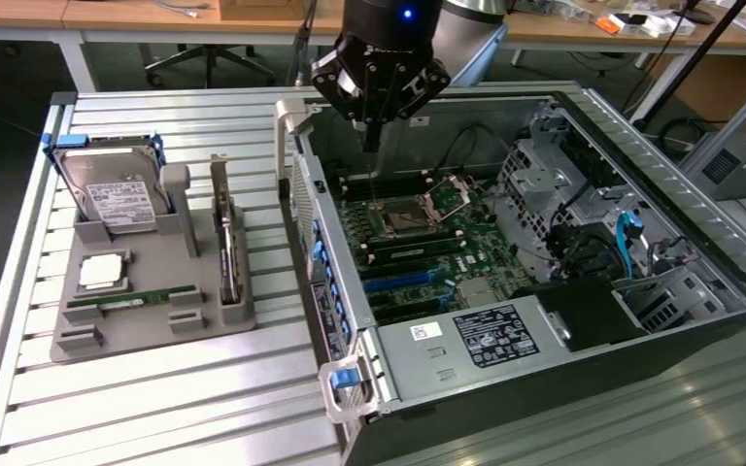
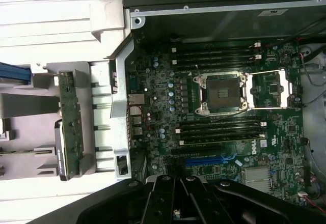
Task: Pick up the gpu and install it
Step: 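Reach for the gpu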
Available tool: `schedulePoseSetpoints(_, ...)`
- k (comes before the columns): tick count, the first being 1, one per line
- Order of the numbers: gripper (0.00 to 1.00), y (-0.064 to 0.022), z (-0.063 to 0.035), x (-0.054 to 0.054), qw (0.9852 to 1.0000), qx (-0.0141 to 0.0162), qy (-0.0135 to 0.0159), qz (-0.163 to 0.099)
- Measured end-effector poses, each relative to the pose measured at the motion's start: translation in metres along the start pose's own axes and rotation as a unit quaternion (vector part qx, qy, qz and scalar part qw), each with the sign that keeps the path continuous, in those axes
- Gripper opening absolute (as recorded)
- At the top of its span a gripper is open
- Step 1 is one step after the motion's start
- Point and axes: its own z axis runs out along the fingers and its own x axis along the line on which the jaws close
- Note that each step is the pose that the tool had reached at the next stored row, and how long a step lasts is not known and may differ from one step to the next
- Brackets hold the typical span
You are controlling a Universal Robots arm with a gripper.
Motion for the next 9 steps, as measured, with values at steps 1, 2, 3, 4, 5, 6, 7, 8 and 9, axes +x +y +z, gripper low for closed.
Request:
schedulePoseSetpoints(1, 0.11, 0.0, 0.0, 0.0003, 1.0, 0.0, 0.0, 0.0)
schedulePoseSetpoints(2, 0.11, 0.0, 0.0, 0.0006, 1.0, 0.0, 0.0, 0.0)
schedulePoseSetpoints(3, 0.11, -0.0001, 0.0, 0.0011, 1.0, 0.0, 0.0, 0.0)
schedulePoseSetpoints(4, 0.11, -0.0001, 0.0, 0.0016, 1.0, 0.0, 0.0, 0.0)
schedulePoseSetpoints(5, 0.11, -0.0002, 0.0, 0.0018, 1.0, 0.0, 0.0, 0.0)
schedulePoseSetpoints(6, 0.11, -0.0002, -0.0001, 0.002, 1.0, 0.0, 0.0, 0.0)
schedulePoseSetpoints(7, 0.11, -0.0002, 0.0, 0.0021, 1.0, 0.0, 0.0, 0.0)
schedulePoseSetpoints(8, 0.11, -0.0002, 0.0, 0.0023, 1.0, 0.0, 0.0, 0.0)
schedulePoseSetpoints(9, 0.11, -0.0002, 0.0, 0.0025, 1.0, 0.0, 0.0, 0.0)
